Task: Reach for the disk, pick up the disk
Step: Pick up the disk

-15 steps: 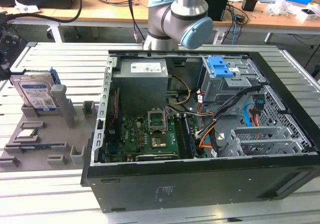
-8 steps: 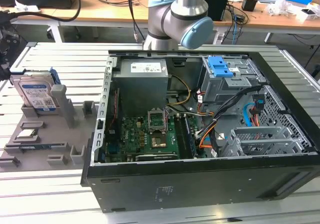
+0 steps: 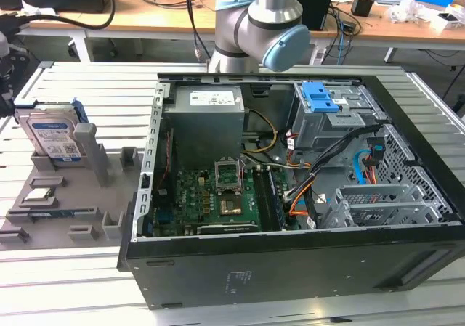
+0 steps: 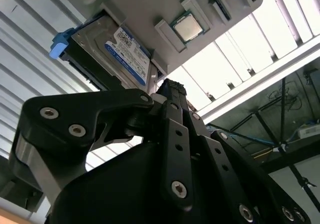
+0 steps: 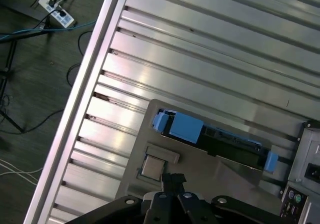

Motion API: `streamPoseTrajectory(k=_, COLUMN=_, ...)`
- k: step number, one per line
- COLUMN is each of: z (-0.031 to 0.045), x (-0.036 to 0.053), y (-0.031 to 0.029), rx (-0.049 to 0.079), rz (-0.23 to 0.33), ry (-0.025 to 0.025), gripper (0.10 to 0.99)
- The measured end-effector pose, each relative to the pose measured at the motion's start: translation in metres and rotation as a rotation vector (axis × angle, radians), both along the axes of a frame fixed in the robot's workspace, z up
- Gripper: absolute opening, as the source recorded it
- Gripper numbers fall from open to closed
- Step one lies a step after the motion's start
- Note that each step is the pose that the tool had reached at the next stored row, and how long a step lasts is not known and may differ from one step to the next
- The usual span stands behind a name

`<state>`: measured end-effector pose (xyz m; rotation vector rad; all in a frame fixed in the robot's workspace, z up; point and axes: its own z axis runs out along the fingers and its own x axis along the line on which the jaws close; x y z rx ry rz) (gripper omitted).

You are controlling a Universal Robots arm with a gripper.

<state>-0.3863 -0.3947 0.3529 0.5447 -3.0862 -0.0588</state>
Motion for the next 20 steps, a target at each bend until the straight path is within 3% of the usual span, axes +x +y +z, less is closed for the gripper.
streamPoseTrajectory(k=20, z=0.0000, x=0.0000, y=0.0000, rx=0.000, rz=0.192, ry=0.0001, gripper=0.106)
